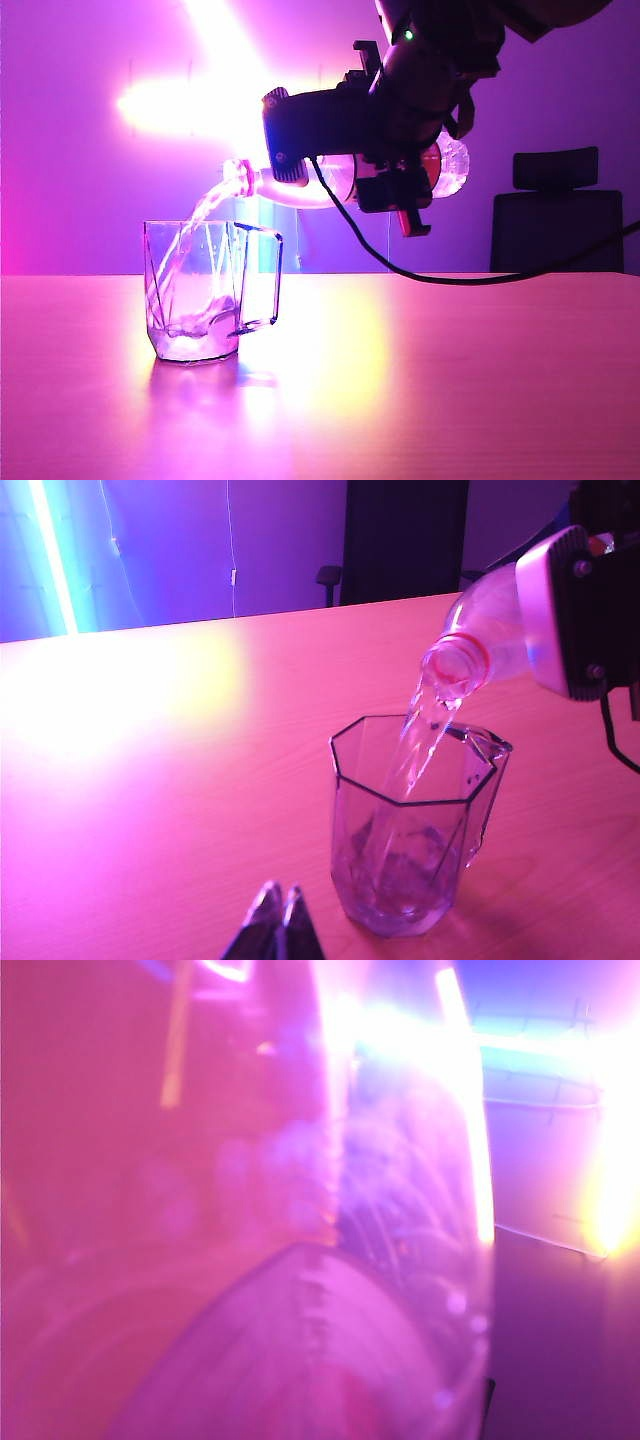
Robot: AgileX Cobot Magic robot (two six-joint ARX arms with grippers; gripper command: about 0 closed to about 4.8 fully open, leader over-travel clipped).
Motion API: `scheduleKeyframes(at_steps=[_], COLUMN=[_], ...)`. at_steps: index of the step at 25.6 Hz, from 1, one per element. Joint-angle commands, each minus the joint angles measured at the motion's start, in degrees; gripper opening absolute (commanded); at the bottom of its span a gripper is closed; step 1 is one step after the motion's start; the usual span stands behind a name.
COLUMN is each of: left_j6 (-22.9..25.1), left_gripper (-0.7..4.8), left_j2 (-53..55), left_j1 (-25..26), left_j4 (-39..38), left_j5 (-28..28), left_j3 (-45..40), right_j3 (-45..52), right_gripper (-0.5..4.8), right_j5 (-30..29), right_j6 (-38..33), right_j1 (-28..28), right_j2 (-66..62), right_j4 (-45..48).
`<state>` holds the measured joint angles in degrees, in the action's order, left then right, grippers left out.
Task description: Pick up the mineral water bottle on the table and pour water into the mug until it's half full.
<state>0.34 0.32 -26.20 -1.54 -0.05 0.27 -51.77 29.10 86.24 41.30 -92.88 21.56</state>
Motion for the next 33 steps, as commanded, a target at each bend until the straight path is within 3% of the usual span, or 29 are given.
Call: scheduleKeyframes(at_steps=[1, 16, 25, 31, 33], left_j6=[-0.15, -0.15, -0.15, -0.15, -0.15], left_gripper=[-0.02, -0.02, -0.02, -0.02, -0.02], left_j2=[0.02, 0.02, 0.02, 0.02, 0.02], left_j1=[-0.02, -0.02, 0.0, 0.07, 0.07], left_j4=[0.33, 0.33, 0.33, 0.33, 0.33], left_j5=[0.24, 0.24, 0.24, 0.22, 0.24], left_j3=[0.24, 0.24, 0.24, 0.24, 0.24], right_j3=[-0.61, -0.61, -0.61, -0.61, -0.59], right_gripper=[2.68, 2.69, 2.69, 2.69, 2.69], right_j5=[0.83, 1.01, 1.01, 0.37, -0.37], right_j6=[-0.2, -0.2, -11.41, -25.42, -33.99], right_j1=[0.13, 0.13, 0.85, 1.57, 1.55], right_j2=[0.59, 0.59, 0.59, 0.72, 1.42], right_j4=[2.95, 2.91, 1.29, -2.08, -2.99])
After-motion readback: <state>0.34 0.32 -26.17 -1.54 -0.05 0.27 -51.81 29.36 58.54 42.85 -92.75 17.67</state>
